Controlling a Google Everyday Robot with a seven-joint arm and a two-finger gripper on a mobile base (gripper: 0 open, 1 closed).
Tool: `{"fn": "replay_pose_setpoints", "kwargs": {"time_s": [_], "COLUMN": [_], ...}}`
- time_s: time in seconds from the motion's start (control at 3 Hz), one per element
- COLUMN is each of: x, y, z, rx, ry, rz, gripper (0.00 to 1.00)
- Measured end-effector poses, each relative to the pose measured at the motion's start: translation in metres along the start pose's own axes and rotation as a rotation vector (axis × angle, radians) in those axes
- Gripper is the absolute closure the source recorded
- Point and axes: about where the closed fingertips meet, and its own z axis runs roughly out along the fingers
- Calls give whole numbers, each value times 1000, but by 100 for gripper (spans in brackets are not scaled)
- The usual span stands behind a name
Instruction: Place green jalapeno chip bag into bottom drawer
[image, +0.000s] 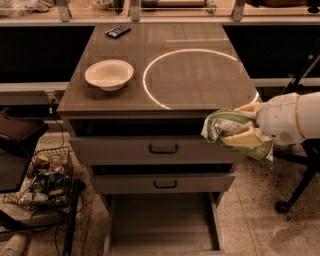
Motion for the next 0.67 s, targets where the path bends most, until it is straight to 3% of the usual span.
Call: {"fn": "replay_pose_setpoints", "kwargs": {"time_s": [0.33,0.67], "x": [44,122], "y": [37,95], "z": [32,75], "rx": [-20,-112], "ry": [91,191], "rz": [-20,-15], "gripper": [100,100]}}
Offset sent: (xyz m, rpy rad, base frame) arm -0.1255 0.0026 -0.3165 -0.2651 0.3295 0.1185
